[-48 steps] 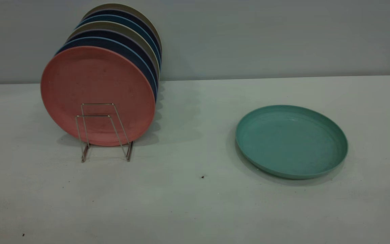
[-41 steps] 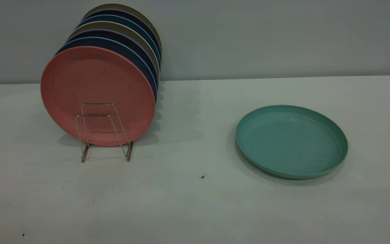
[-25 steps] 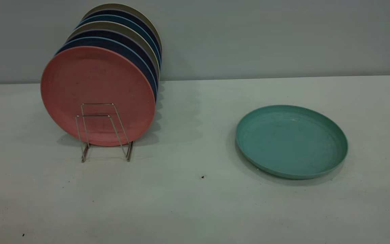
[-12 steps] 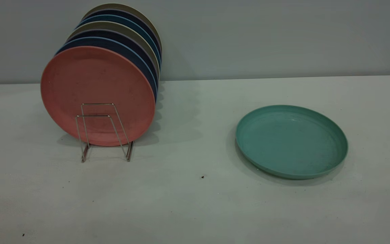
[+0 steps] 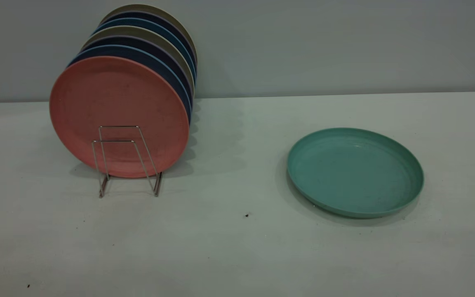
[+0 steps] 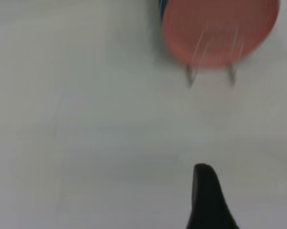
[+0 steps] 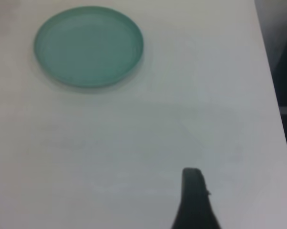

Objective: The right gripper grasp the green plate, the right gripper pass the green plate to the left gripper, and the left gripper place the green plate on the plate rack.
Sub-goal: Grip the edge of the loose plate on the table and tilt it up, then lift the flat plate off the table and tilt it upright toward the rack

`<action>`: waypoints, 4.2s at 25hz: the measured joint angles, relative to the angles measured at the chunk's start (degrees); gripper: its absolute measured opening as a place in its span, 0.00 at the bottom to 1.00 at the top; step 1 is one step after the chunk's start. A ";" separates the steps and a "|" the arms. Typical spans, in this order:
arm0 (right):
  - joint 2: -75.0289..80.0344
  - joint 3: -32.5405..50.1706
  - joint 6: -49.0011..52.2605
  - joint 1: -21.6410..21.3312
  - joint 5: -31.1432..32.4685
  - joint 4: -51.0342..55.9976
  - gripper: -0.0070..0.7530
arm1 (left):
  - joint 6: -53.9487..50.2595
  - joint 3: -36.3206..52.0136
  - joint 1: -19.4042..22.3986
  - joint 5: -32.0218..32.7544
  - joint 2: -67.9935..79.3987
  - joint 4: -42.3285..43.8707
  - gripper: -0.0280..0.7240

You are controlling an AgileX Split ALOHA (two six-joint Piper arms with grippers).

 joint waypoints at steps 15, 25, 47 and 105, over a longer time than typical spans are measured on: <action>37.66 -4.06 -17.88 0.00 -20.94 22.51 0.69 | 29.47 -0.04 0.00 -17.53 39.98 -40.91 0.66; 70.47 -10.72 -36.88 -1.51 -29.36 44.60 0.66 | 56.04 -0.04 0.02 -24.20 58.73 -67.41 0.66; 127.05 -37.87 -58.73 -8.17 -31.74 66.56 0.66 | 57.15 -0.04 0.02 -26.18 59.95 -68.15 0.66; 128.87 -45.76 -57.94 -8.78 -19.26 63.92 0.03 | 59.31 -0.04 0.02 -21.40 70.22 -72.46 0.66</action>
